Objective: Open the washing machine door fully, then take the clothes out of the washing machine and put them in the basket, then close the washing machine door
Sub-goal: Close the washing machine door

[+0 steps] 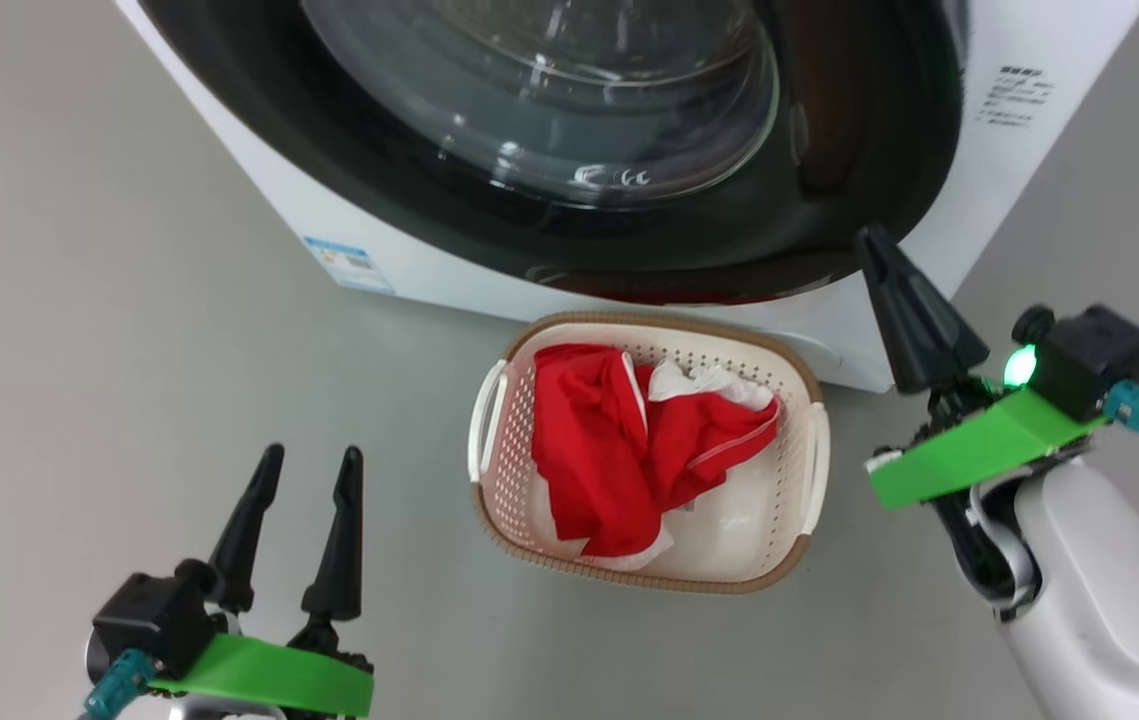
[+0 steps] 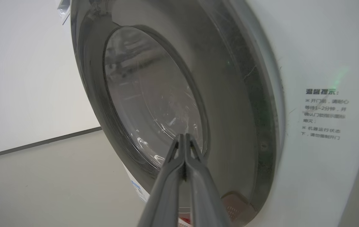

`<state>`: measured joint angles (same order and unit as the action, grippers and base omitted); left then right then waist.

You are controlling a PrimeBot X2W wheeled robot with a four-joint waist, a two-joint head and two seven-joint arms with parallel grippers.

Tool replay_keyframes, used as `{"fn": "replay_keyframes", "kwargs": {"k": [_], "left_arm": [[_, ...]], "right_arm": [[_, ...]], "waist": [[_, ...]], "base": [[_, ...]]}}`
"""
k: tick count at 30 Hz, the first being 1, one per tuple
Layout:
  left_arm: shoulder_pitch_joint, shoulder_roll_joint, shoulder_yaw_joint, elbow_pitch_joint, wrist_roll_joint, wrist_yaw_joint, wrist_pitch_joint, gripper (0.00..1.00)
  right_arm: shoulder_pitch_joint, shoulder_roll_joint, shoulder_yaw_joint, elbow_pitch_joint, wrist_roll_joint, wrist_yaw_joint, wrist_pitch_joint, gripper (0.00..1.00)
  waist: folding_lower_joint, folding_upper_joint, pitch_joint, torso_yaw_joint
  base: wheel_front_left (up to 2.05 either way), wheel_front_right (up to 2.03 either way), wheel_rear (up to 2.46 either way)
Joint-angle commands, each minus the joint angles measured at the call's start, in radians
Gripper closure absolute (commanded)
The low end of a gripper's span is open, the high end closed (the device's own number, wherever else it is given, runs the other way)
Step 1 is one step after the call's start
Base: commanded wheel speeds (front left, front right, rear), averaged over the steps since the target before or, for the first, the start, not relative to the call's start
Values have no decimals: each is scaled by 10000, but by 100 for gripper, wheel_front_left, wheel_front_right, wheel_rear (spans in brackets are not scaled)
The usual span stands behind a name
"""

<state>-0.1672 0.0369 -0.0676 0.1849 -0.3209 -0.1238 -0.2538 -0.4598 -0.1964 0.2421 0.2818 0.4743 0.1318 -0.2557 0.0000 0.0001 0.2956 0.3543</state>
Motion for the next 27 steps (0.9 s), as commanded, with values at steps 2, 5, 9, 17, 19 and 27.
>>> {"fn": "replay_keyframes", "kwargs": {"k": [2,5,9,17,19,27], "left_arm": [[99,133,435,-104,188,-53,-80,0],[133,133,483,-58,342,-63,-80,0],[225,133,505,-39,484,-66,-80,0],[408,201,578,92,687,-67,-80,0],[441,252,548,94,668,-68,-80,0],[533,612,295,-55,578,-68,-80,0]], "right_arm": [[354,85,165,-329,-13,-11,-61,0],[698,85,119,-370,-5,-11,-61,0],[1080,119,-1,-426,8,-11,-61,0],[1937,176,-226,-531,-24,-11,-61,0],[2186,162,-295,-559,-24,-11,-61,0],[3120,246,-882,-710,-28,-11,-61,0]], "waist": [[0,-1,-355,-285],[0,-1,-511,-433],[0,-1,-703,-664],[0,-1,-1127,-1117],[0,-1,-1205,-1223],[0,-1,-1422,-1725]], "base": [[0,0,0],[0,0,0],[0,0,0],[0,0,0],[0,0,0],[0,0,0]]}}
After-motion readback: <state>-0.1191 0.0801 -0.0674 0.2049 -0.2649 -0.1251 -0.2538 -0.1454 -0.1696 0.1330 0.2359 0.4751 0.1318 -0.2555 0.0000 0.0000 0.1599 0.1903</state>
